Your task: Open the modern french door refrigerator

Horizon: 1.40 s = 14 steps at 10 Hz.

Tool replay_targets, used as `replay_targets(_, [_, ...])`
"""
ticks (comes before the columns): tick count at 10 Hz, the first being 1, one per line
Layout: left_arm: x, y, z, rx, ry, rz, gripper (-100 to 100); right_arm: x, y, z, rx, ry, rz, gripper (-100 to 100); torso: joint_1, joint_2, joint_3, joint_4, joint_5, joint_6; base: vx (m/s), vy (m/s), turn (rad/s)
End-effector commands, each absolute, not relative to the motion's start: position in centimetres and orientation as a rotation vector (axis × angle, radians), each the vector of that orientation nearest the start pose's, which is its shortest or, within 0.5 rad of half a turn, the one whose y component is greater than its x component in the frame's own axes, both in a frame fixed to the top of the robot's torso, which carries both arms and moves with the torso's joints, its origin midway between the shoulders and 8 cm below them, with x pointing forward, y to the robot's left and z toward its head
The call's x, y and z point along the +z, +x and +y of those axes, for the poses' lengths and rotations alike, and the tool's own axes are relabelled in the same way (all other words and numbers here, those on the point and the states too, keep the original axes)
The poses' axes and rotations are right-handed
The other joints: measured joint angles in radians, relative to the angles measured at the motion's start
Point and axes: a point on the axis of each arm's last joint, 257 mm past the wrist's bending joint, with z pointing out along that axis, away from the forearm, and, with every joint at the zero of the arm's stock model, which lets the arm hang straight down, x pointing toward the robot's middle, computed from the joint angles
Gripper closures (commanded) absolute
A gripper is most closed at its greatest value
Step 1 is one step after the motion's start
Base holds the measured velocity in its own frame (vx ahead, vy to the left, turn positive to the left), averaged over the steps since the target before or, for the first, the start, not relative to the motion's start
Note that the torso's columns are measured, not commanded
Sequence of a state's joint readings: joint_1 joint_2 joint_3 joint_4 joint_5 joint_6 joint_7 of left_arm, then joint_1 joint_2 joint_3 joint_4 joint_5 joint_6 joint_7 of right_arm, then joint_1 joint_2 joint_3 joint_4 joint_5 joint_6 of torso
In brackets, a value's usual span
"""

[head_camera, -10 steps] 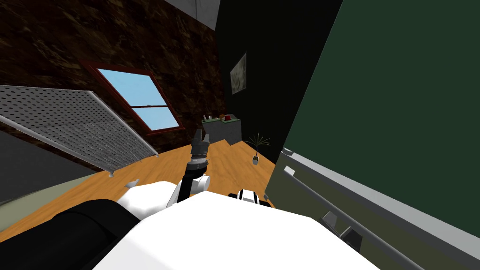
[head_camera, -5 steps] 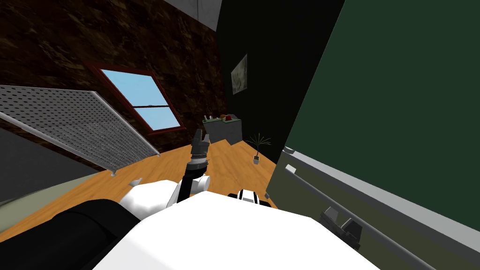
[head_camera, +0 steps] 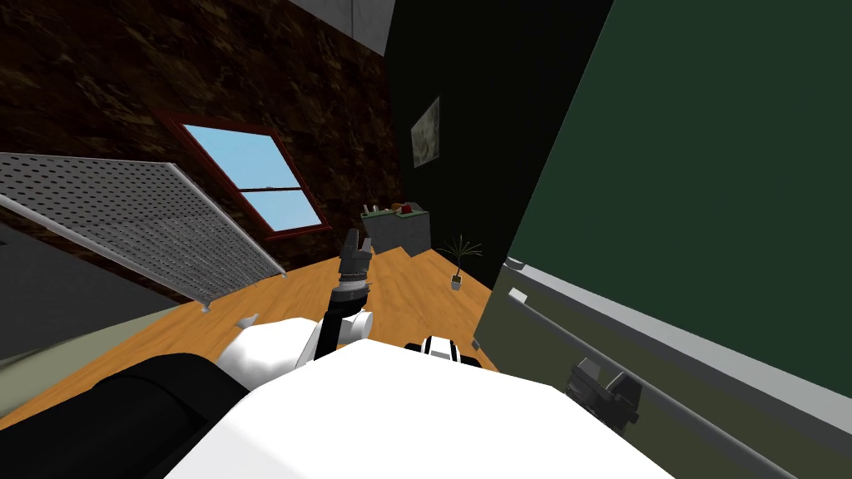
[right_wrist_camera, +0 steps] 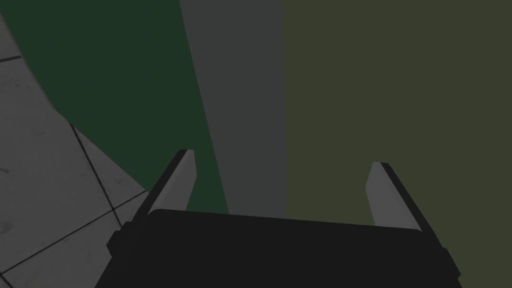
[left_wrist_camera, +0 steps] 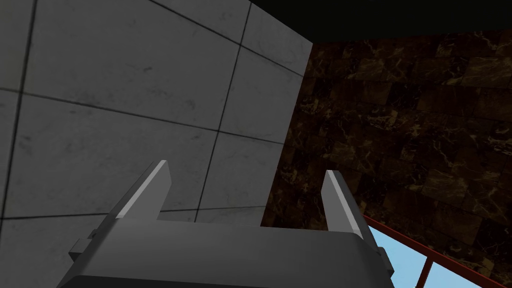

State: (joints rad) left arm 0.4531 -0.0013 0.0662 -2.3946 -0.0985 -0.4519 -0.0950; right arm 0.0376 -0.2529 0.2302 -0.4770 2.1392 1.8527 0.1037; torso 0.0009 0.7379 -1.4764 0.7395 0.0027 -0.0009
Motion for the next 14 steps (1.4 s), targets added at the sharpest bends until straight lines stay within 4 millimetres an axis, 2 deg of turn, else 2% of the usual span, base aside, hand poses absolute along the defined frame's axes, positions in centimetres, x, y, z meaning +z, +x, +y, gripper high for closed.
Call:
replay_targets(1, [8.0,32.7,27.9,-1.116,-0.473,0.603,0,-26.4,24.3,-48.5,-2.093,-0.327,1.046,-100,-0.001,-0.001,-0.001,0.0,0.001,0.0,-0.026,0.031,0.004])
replay_targets(2, [8.0,32.7,27.9,-1.116,-0.473,0.603,0,-26.1,24.9,-49.1,-2.092,-0.326,1.046,-100,-0.002,-0.002,-0.001,-0.001,-0.002,0.001,-0.024,0.028,0.0])
replay_targets(5, [8.0,32.7,27.9,-1.116,-0.473,0.603,0,-26.4,24.7,-49.0,-2.088,-0.328,1.052,-100,-0.003,-0.002,-0.001,0.0,0.0,0.001,-0.01,0.01,0.0])
replay_targets(6, [8.0,32.7,27.9,-1.116,-0.473,0.603,0,-26.7,23.7,-47.8,-2.093,-0.327,1.046,100,-0.002,-0.001,-0.001,-0.001,-0.002,0.001,0.027,-0.036,-0.005])
replay_targets(8, [8.0,32.7,27.9,-1.116,-0.473,0.604,0,-26.7,23.7,-47.8,-2.093,-0.327,1.046,100,-0.011,-0.007,-0.002,-0.004,-0.008,-0.001,0.037,-0.032,-0.005])
replay_targets(9, [8.0,32.7,27.9,-1.116,-0.473,0.604,0,-27.5,21.8,-45.8,-2.093,-0.328,1.046,100,-0.011,-0.006,-0.003,-0.003,-0.007,-0.001,0.064,-0.076,-0.015])
replay_targets(11, [8.0,32.7,27.9,-1.116,-0.473,0.604,0,-27.5,21.8,-45.8,-2.093,-0.328,1.046,100,-0.011,-0.008,-0.002,-0.006,-0.011,-0.001,0.047,-0.053,0.006])
replay_targets(12, [8.0,32.7,27.9,-1.116,-0.473,0.603,0,-27.9,20.5,-44.5,-2.092,-0.328,1.046,100,-0.011,-0.007,-0.001,-0.006,-0.011,-0.001,0.036,-0.039,0.002])
replay_targets(14, [8.0,32.7,27.9,-1.116,-0.473,0.604,0,-28.3,19.3,-43.1,-2.091,-0.327,1.046,100,-0.012,-0.006,-0.001,-0.006,-0.012,-0.001,0.057,-0.064,-0.001])
